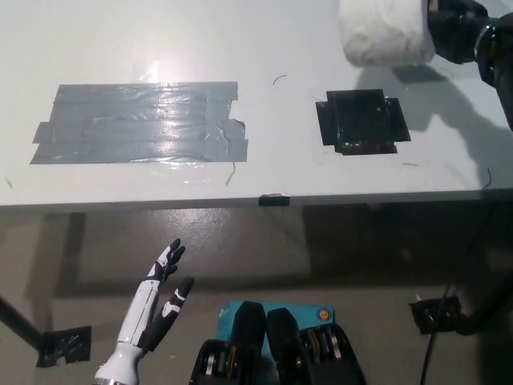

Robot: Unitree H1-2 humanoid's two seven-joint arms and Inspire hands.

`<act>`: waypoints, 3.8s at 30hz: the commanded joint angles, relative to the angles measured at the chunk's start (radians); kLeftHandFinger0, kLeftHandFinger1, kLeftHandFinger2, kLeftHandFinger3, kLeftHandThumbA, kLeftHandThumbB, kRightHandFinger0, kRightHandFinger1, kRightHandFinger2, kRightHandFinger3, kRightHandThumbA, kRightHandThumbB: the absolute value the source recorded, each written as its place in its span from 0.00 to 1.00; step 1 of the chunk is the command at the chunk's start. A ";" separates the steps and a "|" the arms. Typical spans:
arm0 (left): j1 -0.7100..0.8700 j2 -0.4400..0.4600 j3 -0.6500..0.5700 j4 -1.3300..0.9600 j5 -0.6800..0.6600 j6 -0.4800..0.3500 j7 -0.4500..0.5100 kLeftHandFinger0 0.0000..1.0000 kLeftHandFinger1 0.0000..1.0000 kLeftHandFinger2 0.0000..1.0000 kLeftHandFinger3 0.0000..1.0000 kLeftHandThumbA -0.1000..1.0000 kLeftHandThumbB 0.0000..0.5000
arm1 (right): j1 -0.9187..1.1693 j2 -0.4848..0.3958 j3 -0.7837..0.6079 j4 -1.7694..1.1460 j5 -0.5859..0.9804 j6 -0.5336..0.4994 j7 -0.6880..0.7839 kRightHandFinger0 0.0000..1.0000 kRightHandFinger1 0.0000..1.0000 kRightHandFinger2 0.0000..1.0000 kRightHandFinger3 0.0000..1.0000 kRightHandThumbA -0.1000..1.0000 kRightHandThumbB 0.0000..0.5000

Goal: A person hands over a roll of toilet paper to the robot , and the robot inserts its right thumb into the hole in the centre to grab the roll, and then places it on the balck area on the desk.

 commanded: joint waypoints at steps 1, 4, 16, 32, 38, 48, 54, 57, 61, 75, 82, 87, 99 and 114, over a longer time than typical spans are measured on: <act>-0.008 0.012 0.011 -0.020 0.005 -0.035 0.014 1.00 1.00 1.00 1.00 0.92 0.39 | -0.036 -0.049 0.135 -0.043 -0.140 -0.093 0.061 0.10 0.61 1.00 1.00 0.00 0.27; -0.008 0.013 0.011 -0.021 0.002 -0.033 0.011 1.00 1.00 1.00 1.00 0.92 0.39 | -0.025 -0.057 0.180 -0.038 -0.142 -0.092 0.063 0.13 0.65 1.00 1.00 0.00 0.26; 0.006 0.012 0.007 -0.022 0.012 -0.041 0.014 1.00 1.00 1.00 1.00 0.93 0.41 | 0.038 -0.064 0.320 -0.037 -0.226 -0.207 0.038 0.42 0.91 1.00 1.00 0.00 0.32; 0.001 0.005 0.004 -0.018 0.009 -0.047 0.011 1.00 1.00 1.00 1.00 0.91 0.39 | 0.041 -0.040 0.366 -0.045 -0.276 -0.251 0.069 1.00 1.00 1.00 1.00 0.53 0.66; 0.007 0.009 0.004 -0.024 0.015 -0.046 0.013 1.00 1.00 1.00 1.00 0.90 0.37 | 0.011 -0.037 0.264 -0.057 -0.192 -0.294 0.032 1.00 1.00 1.00 1.00 0.66 0.81; 0.006 0.006 0.003 -0.024 0.018 -0.041 0.014 1.00 1.00 1.00 1.00 0.89 0.38 | -0.090 -0.058 0.181 -0.082 -0.167 -0.250 0.111 1.00 1.00 1.00 1.00 0.83 0.84; -0.008 0.004 0.007 -0.024 0.013 -0.031 0.013 1.00 1.00 1.00 1.00 0.89 0.40 | -0.149 -0.095 0.144 -0.118 -0.136 -0.234 0.156 1.00 1.00 1.00 1.00 0.82 0.80; -0.021 0.004 0.008 -0.023 0.015 -0.026 0.013 1.00 1.00 1.00 1.00 0.88 0.38 | -0.175 -0.113 0.115 -0.146 -0.126 -0.237 0.146 1.00 1.00 1.00 1.00 0.84 0.83; -0.076 0.010 0.021 -0.026 0.001 -0.016 0.011 1.00 1.00 1.00 1.00 0.87 0.36 | -0.173 -0.145 0.031 -0.334 -0.068 -0.254 0.118 1.00 1.00 1.00 1.00 0.90 0.95; -0.185 0.004 0.016 0.027 0.000 -0.024 0.012 1.00 1.00 1.00 1.00 0.94 0.36 | 0.612 0.058 -0.210 -1.750 0.166 -0.084 -0.043 1.00 1.00 1.00 1.00 0.86 0.78; -0.230 -0.002 0.022 0.049 0.001 -0.024 0.024 1.00 1.00 1.00 1.00 0.92 0.30 | 0.772 0.109 -0.177 -1.910 0.210 -0.113 -0.047 1.00 1.00 1.00 1.00 0.87 0.73; -0.257 -0.004 0.024 0.069 -0.008 -0.031 0.025 1.00 1.00 1.00 1.00 0.92 0.33 | 0.831 0.119 -0.151 -1.998 0.190 -0.125 -0.042 1.00 1.00 1.00 1.00 0.93 0.71; -0.302 -0.003 0.029 0.098 -0.003 -0.025 0.034 1.00 1.00 1.00 1.00 0.94 0.34 | 0.957 0.123 -0.137 -2.068 0.164 -0.126 -0.034 1.00 1.00 1.00 1.00 0.95 0.71; -0.273 -0.008 0.025 0.091 -0.002 -0.027 0.030 1.00 1.00 1.00 1.00 0.92 0.32 | 1.030 0.167 -0.086 -1.952 0.132 -0.201 -0.003 1.00 1.00 1.00 1.00 0.97 0.71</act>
